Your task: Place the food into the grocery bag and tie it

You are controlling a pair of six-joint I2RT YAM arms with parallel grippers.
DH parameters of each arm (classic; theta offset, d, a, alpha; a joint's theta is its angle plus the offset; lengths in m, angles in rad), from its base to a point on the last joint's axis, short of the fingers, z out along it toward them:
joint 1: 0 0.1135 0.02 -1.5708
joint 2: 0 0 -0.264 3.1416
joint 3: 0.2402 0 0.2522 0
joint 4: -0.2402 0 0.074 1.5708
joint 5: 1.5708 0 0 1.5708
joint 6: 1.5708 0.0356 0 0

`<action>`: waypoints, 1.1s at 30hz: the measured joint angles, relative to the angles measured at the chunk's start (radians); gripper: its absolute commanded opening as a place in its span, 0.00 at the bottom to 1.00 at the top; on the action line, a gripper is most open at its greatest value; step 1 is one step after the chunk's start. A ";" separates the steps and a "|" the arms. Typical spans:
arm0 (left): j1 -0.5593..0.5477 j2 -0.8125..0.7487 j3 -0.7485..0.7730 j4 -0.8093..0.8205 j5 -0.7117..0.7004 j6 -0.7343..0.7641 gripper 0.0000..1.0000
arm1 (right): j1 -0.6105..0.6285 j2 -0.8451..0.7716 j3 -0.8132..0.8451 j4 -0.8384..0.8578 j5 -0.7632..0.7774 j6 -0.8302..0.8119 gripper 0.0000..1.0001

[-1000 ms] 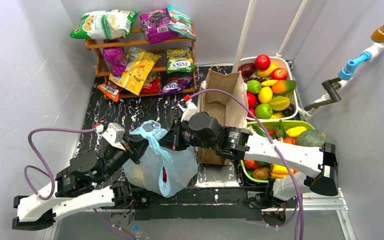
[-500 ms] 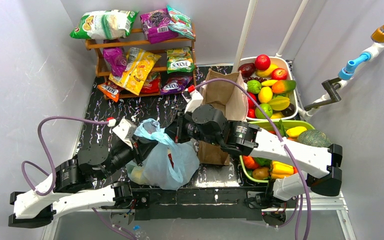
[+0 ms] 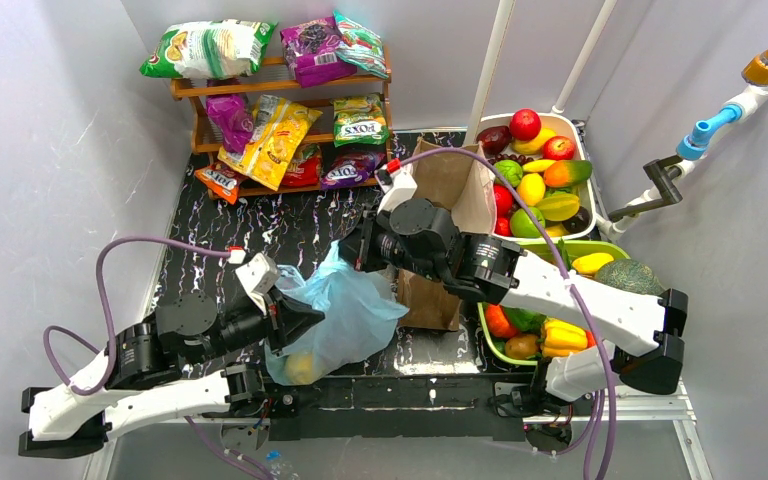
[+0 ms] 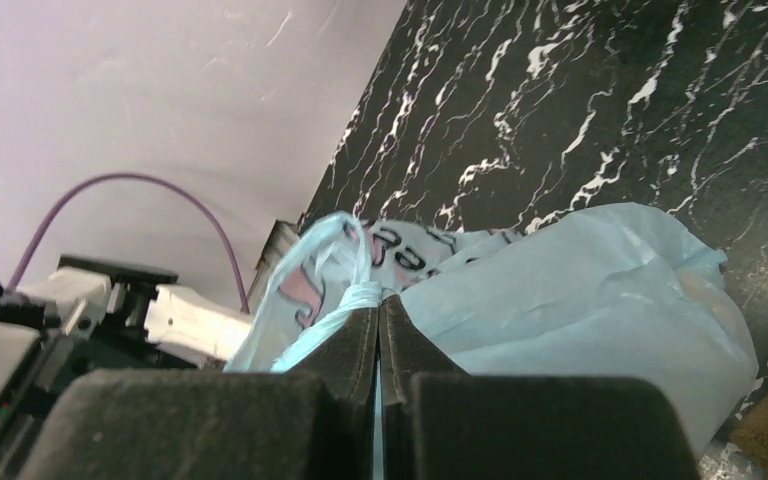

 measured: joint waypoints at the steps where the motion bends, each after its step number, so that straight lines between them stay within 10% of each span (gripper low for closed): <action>1: 0.000 -0.005 -0.005 -0.007 0.012 -0.010 0.00 | -0.009 0.002 0.002 0.000 0.002 0.005 0.01; 25: 0.022 -0.213 -0.275 -0.051 0.086 -0.334 0.00 | -0.273 0.262 0.080 -0.130 -0.302 0.145 0.01; 33: -0.001 0.037 0.105 -0.346 -0.037 -0.376 0.42 | -0.332 0.034 0.036 -0.071 -0.281 0.152 0.01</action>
